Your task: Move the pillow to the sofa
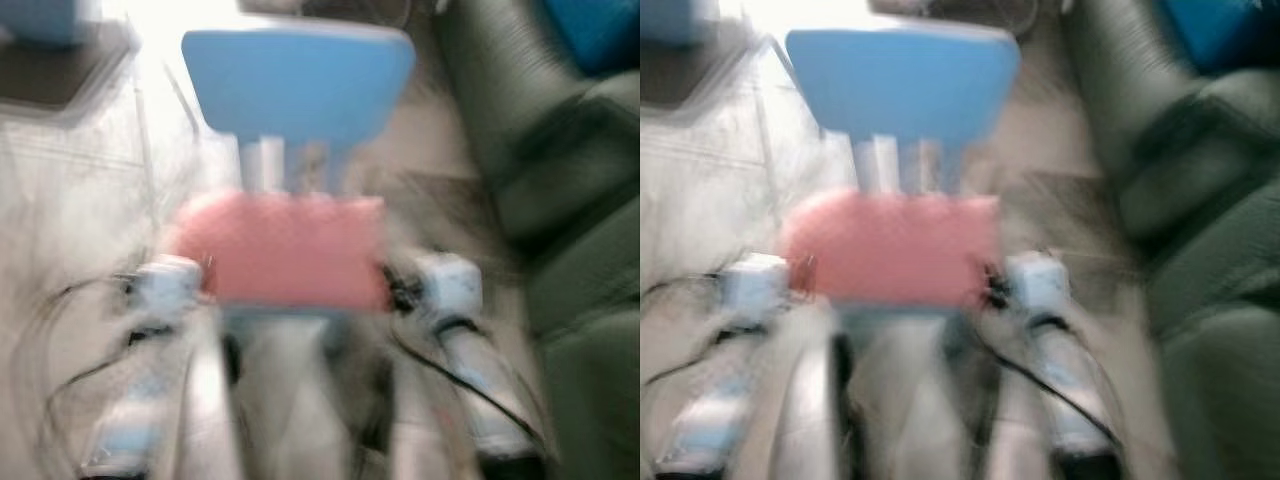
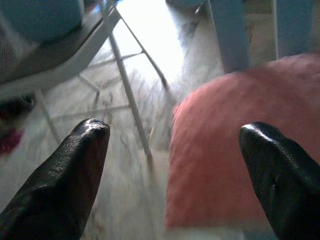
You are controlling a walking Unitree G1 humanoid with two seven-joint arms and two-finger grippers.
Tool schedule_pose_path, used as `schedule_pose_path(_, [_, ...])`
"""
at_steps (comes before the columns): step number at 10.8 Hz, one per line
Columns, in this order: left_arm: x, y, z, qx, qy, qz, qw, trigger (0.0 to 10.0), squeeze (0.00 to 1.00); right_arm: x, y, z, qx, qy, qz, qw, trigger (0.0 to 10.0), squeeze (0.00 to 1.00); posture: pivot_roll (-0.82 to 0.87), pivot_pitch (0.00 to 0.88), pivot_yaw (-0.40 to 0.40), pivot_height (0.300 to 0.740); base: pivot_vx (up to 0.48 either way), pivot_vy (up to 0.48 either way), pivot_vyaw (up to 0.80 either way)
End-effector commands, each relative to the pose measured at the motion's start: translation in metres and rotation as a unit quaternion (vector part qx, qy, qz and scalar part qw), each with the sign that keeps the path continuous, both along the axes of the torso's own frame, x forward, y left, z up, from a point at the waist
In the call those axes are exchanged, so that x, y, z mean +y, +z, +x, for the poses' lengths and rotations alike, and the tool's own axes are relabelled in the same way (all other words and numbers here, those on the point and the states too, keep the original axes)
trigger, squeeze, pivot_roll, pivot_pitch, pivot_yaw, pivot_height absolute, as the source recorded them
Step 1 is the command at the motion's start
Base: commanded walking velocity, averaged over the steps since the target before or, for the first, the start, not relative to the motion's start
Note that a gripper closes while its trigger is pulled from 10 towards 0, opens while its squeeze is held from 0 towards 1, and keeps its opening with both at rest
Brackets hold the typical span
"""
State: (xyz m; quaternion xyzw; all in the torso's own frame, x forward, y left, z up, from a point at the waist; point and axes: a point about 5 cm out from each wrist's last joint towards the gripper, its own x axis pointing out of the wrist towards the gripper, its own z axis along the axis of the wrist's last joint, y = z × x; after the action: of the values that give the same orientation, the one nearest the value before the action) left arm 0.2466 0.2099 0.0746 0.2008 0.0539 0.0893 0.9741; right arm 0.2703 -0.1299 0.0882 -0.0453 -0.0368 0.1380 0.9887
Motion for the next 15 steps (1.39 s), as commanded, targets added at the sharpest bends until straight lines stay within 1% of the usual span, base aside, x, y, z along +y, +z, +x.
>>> schedule_pose_path(1, [-0.016,0.000,0.002,-0.002,-0.023,-0.014,1.000,10.0,0.00,-0.018,-0.017,-0.009,0.037,-0.023,-0.015,0.999,10.0,0.00,0.00,0.190,-0.039,0.501,0.000,0.000,0.00])
schedule_pose_path(4, [-0.015,0.001,0.001,-0.006,-0.017,-0.009,1.000,10.0,0.00,-0.017,-0.019,-0.010,0.042,-0.017,-0.016,0.999,10.0,0.00,0.00,0.195,-0.043,0.501,0.000,0.000,0.00])
schedule_pose_path(6, [-0.013,0.001,-0.002,-0.003,-0.013,-0.004,1.000,10.0,0.00,-0.015,-0.019,-0.012,0.043,-0.008,-0.011,0.999,10.0,0.00,0.01,0.206,-0.048,0.471,0.000,0.000,0.00])
schedule_pose_path(7, [-0.012,0.000,-0.005,0.005,-0.014,-0.005,1.000,10.0,0.00,-0.015,-0.021,-0.014,0.055,-0.004,-0.007,0.998,10.0,0.00,0.01,0.229,-0.051,0.466,0.000,0.000,0.00])
schedule_pose_path(9, [-0.003,-0.003,-0.001,0.027,-0.012,-0.013,0.999,10.0,0.00,-0.014,-0.021,-0.009,0.074,0.004,0.002,0.997,10.0,0.00,0.01,0.278,-0.058,0.466,0.000,0.000,0.00])
schedule_pose_path(10, [0.007,0.004,0.009,0.021,0.000,-0.015,1.000,10.0,0.00,-0.010,-0.016,-0.002,0.071,0.016,0.000,0.997,10.0,0.00,0.01,0.316,-0.061,0.466,0.000,0.000,0.00])
schedule_pose_path(11, [0.014,0.015,0.020,0.003,0.005,-0.028,1.000,10.0,1.00,-0.003,-0.009,0.008,0.066,0.039,0.014,0.997,10.0,1.00,0.02,0.347,-0.063,0.466,0.000,0.000,0.00])
schedule_pose_path(12, [0.020,0.027,0.029,-0.017,0.013,-0.032,0.999,10.0,1.00,0.003,0.003,0.018,0.048,0.053,0.024,0.997,10.0,1.00,0.02,0.370,-0.068,0.466,0.000,0.000,0.00])
schedule_pose_path(13, [0.024,0.036,0.035,-0.030,0.020,-0.034,0.999,10.0,1.00,0.007,0.013,0.026,0.036,0.057,0.031,0.997,10.0,1.00,0.01,0.383,-0.069,0.466,0.000,0.000,0.00])
schedule_pose_path(14, [0.028,0.049,0.043,-0.050,0.036,-0.035,0.997,10.0,1.00,0.012,0.028,0.036,0.026,0.069,0.045,0.996,10.0,1.00,0.00,0.401,-0.080,0.466,0.000,0.000,0.00])
schedule_pose_path(15, [0.028,0.046,0.049,-0.039,0.041,-0.031,0.998,10.0,1.00,0.018,0.028,0.042,0.042,0.091,0.053,0.994,10.0,1.00,0.01,0.409,-0.083,0.466,0.000,0.000,0.00])
